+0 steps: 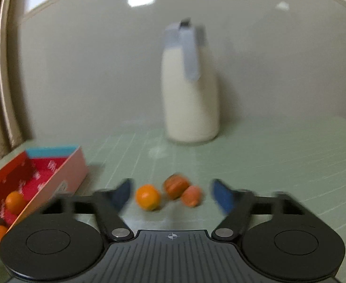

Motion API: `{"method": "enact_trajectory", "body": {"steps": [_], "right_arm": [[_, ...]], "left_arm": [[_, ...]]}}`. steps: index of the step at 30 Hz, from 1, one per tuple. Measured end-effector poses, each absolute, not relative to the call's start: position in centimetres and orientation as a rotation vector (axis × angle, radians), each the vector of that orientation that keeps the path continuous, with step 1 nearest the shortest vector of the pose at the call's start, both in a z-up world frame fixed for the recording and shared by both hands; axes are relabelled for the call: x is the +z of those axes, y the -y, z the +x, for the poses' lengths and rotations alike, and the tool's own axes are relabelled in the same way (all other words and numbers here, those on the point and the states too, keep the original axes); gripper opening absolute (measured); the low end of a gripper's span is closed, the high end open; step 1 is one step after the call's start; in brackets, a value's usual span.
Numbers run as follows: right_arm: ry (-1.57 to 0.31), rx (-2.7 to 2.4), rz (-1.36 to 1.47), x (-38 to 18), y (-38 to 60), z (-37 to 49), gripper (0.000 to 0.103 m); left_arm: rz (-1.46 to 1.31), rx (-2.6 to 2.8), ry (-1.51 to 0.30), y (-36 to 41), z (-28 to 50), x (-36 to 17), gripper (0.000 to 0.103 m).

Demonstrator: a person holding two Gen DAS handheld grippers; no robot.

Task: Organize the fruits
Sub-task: 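Grasp the small orange on the table with the right tool, then carry the orange with the right tool and release it into the box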

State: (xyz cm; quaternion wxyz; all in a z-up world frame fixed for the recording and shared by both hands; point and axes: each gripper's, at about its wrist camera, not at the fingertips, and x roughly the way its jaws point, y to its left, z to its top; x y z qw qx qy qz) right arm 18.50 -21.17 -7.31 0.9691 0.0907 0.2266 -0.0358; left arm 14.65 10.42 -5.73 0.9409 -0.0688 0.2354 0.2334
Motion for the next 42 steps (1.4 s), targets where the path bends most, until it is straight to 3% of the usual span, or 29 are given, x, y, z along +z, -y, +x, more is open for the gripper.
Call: {"method": "enact_trajectory", "body": {"steps": [3, 7, 12, 16, 23, 35, 42], "right_arm": [[-0.501, -0.071, 0.194, -8.0, 20.6, 19.8, 0.062], [-0.532, -0.060, 0.181, -8.3, 19.9, 20.8, 0.050], [-0.574, -0.061, 0.192, -9.0, 19.6, 22.7, 0.048], [-0.589, -0.065, 0.174, -9.4, 19.3, 23.7, 0.033], [-0.566, -0.017, 0.171, -9.1, 19.2, 23.3, 0.033], [-0.315, 0.309, 0.118, -5.7, 15.4, 18.1, 0.033], [-0.307, 0.500, 0.028, -5.6, 11.6, 16.6, 0.033]], "left_arm": [[-0.109, 0.484, -0.463, -10.3, 14.3, -5.7, 0.097], [-0.112, 0.485, -0.447, -10.6, 13.9, -5.5, 0.097], [-0.134, 0.518, -0.413, -11.3, 13.4, -5.1, 0.097], [-0.129, 0.516, -0.434, -11.4, 13.6, -5.3, 0.097], [-0.152, 0.544, -0.428, -12.0, 13.5, -5.2, 0.097], [-0.264, 0.655, -0.481, -15.1, 12.9, -5.7, 0.097], [-0.269, 0.668, -0.502, -15.1, 12.8, -6.0, 0.097]]}}
